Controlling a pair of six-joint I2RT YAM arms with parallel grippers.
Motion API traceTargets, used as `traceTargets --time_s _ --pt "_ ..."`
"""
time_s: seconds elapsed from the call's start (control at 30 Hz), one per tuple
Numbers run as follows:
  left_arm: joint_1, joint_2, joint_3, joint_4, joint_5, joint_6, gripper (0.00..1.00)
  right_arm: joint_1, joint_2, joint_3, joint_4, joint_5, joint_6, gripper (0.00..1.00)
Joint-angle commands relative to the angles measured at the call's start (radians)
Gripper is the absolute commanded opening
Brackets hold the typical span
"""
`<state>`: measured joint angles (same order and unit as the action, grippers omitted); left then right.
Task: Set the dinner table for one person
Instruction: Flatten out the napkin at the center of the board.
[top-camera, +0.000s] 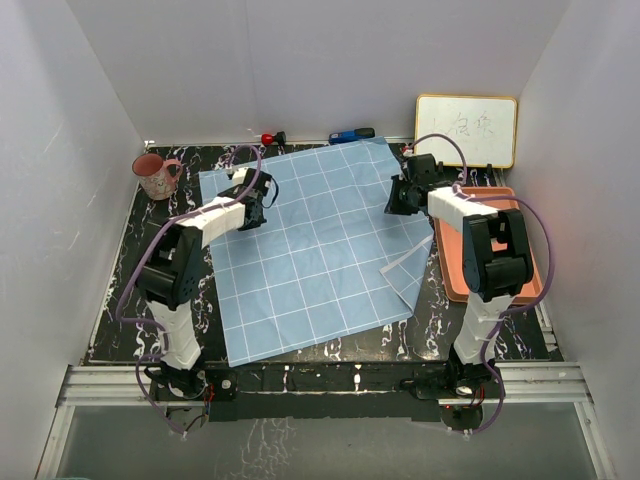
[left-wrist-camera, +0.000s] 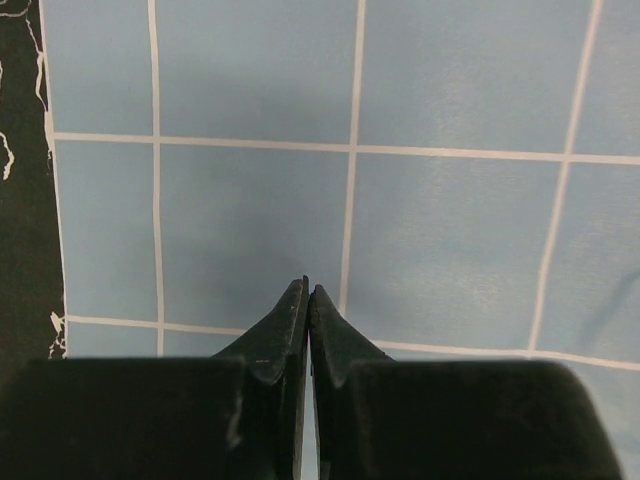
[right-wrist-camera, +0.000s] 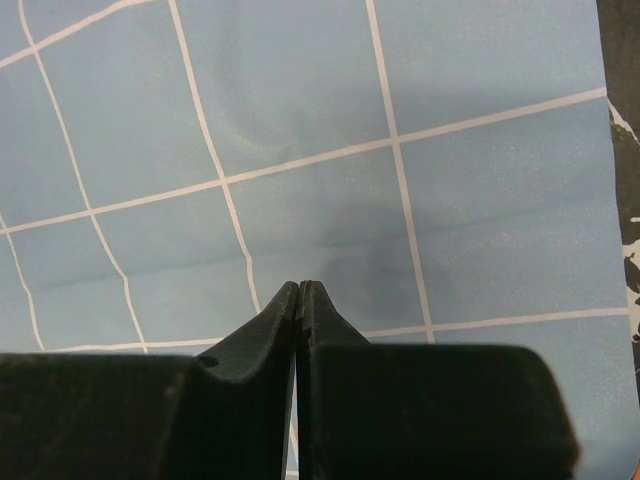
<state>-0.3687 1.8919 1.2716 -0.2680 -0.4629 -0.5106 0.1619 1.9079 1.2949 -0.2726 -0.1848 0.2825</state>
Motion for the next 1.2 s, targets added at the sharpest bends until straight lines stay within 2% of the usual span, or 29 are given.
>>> traceTargets --time_s 0.0,0.43,0.77,1.17 --pt "0.003 0.045 0.018 -0.046 -0.077 -0.011 0.0 0.005 -0.025 -0.013 0.024 0.032 -0.012 0.0" --pt "0.018 0.094 -0.008 -0.007 -0.06 -0.021 0.0 0.008 -0.047 -0.1 0.035 0.084 -0.013 0.0" --pt "0.059 0.043 -0.059 0.021 -0.041 -0.018 0.0 0.017 -0.069 -0.183 0.046 0.076 0.008 0.0" --pt "0.091 0.052 -0.063 0.059 -0.057 0.019 0.0 0.027 -0.21 -0.326 0.033 0.061 0.029 0.0"
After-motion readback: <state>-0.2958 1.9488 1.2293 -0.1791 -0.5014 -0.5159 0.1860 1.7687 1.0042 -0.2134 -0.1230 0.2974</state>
